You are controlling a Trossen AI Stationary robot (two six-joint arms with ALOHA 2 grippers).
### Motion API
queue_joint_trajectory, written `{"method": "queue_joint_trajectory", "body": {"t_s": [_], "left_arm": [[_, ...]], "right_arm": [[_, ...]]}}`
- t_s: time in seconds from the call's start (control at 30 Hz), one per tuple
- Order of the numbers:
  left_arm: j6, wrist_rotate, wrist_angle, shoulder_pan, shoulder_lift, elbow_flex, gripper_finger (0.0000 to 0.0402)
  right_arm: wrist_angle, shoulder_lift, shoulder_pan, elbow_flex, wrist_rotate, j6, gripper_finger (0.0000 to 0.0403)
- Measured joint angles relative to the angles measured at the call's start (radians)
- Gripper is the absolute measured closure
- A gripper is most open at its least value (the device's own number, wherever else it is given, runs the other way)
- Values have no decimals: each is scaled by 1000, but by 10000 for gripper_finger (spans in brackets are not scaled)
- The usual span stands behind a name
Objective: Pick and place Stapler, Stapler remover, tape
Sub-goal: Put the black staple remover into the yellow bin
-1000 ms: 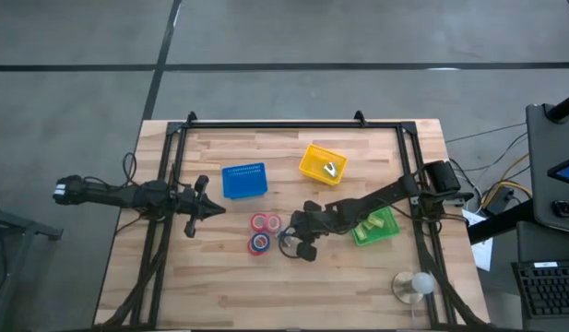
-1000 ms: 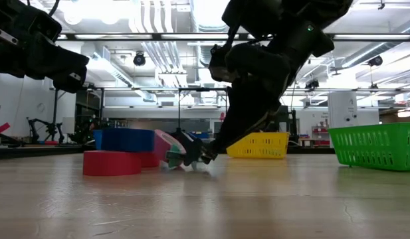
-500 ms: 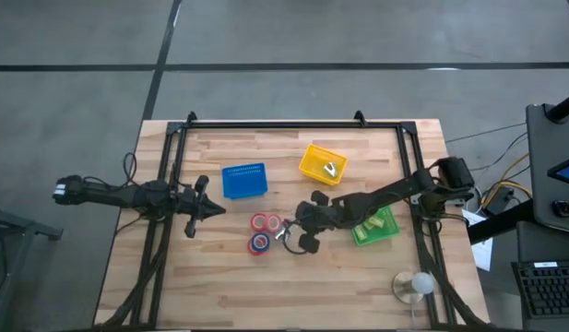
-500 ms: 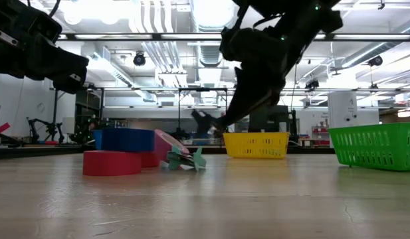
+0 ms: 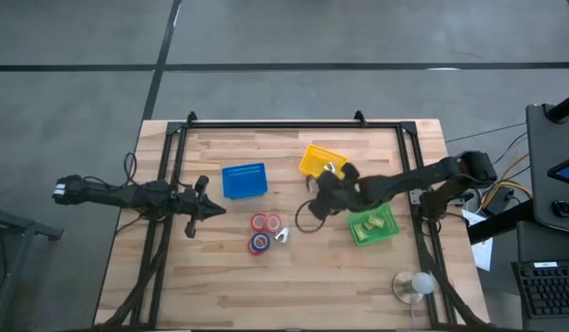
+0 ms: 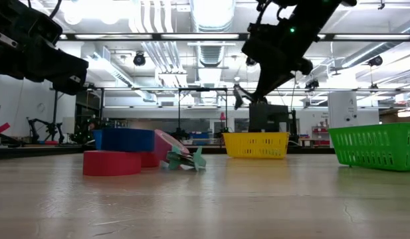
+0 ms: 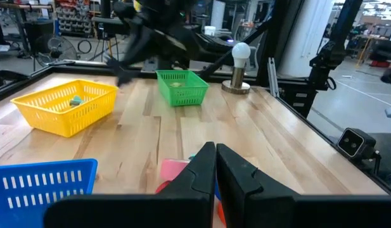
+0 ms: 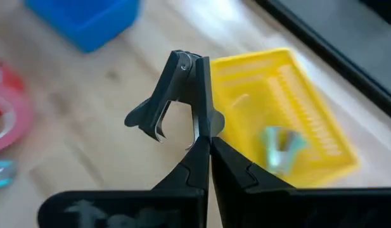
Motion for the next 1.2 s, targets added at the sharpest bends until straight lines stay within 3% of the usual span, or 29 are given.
{"method": "queue_joint_trajectory", "body": {"t_s": [0.33, 0.6, 1.2], "left_arm": [[0, 0, -4, 0, 0, 0, 385], [0, 0, -5, 0, 0, 0, 385], [0, 0, -8, 0, 0, 0, 385]], "right_arm": [[-13, -18, -212, -2, -32, -6, 394], [20, 65, -353, -3, -191, -54, 394], [54, 181, -393, 49, -219, -76, 394]]}}
